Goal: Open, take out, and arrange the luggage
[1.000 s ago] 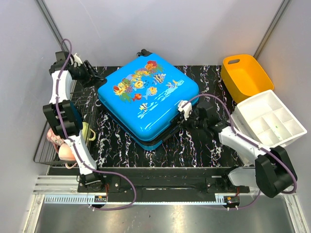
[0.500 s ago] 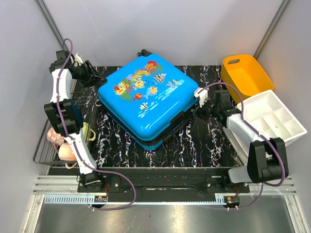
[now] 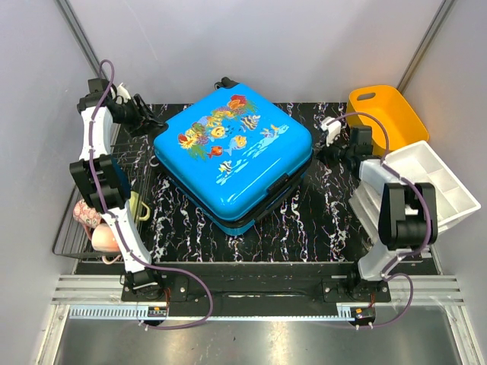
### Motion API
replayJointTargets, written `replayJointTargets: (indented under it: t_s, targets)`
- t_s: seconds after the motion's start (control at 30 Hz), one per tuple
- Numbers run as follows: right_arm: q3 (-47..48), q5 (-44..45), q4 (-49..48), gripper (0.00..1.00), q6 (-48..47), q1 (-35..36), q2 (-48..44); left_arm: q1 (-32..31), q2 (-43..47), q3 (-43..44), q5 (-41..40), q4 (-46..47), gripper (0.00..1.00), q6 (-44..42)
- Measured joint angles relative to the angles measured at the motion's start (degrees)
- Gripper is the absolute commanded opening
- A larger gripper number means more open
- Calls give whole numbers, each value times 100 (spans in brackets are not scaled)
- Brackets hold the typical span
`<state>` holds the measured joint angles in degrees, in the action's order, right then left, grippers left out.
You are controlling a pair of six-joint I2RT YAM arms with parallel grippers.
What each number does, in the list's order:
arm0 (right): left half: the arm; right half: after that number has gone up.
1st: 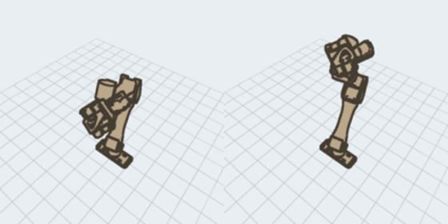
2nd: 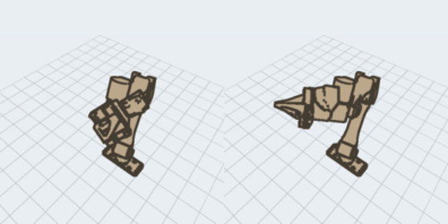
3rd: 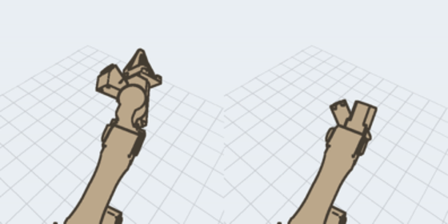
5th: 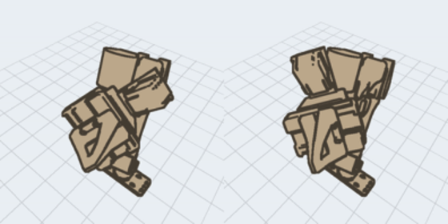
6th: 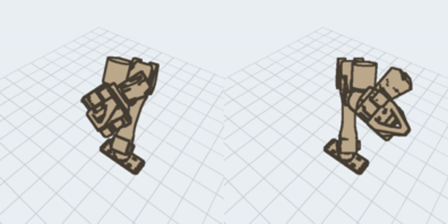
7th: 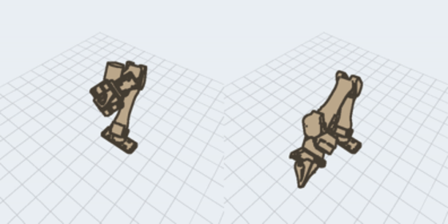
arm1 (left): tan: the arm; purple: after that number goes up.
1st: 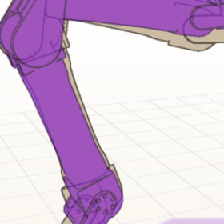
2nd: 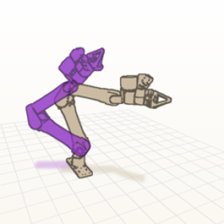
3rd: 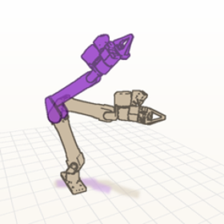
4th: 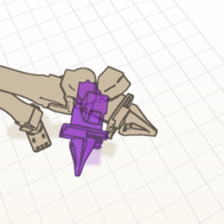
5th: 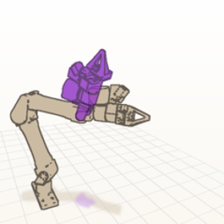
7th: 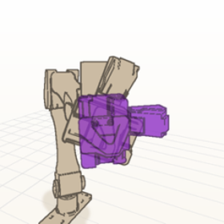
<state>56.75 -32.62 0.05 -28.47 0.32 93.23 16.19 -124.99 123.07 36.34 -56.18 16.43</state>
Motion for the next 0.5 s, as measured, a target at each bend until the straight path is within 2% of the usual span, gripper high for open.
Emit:
replayJointTargets:
  t_s: [0.17, 0.5]
  targets:
    - [472, -634, -385, 0, -72, -94, 629, -7, -24, 44, 0, -44, 0, -44]
    - [846, -1589, -925, 0, -437, -166, 1032, -96, -50, 76, -262, -101, 0, -284]
